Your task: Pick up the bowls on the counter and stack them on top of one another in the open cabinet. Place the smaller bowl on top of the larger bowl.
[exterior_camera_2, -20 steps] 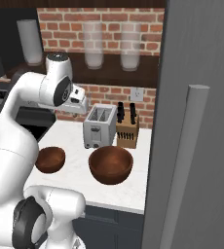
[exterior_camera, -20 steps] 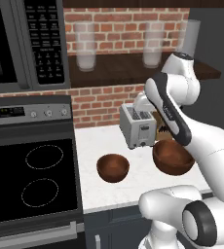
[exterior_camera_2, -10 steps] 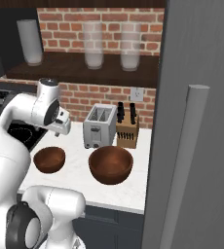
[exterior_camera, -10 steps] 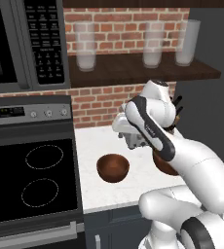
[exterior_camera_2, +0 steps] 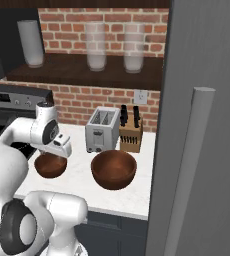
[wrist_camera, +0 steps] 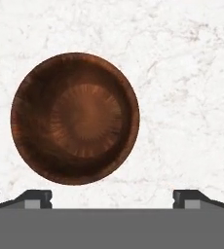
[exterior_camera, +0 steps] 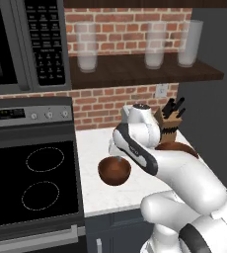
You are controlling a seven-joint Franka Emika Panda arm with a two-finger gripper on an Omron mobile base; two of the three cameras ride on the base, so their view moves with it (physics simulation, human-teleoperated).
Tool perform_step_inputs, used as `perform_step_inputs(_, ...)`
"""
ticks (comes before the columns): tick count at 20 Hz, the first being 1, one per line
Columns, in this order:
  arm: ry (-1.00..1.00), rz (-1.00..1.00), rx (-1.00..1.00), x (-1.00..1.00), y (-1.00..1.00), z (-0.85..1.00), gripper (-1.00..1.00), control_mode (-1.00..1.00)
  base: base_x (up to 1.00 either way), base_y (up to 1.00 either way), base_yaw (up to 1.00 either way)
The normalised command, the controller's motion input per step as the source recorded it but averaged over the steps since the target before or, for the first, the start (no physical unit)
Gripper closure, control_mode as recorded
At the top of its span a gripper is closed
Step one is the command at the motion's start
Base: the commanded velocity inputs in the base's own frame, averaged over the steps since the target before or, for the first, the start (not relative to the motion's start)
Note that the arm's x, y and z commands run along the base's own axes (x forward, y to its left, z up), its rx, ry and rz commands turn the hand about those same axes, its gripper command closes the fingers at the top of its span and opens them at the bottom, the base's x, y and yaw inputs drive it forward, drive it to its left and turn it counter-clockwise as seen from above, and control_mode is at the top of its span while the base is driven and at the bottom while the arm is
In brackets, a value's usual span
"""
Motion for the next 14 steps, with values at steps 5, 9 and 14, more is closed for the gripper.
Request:
perform_step_inputs(5,0.09,-0.06,0.0,0.07,-0.14,-0.24,-1.0,-1.0,0.0,0.0,0.0)
perform_step_inputs(9,0.0,-0.07,0.0,0.22,-0.23,-0.42,-1.0,-1.0,0.0,0.0,0.0)
perform_step_inputs(14,0.0,-0.05,0.0,0.29,-0.01,-0.25,-1.0,-1.0,0.0,0.0,0.0)
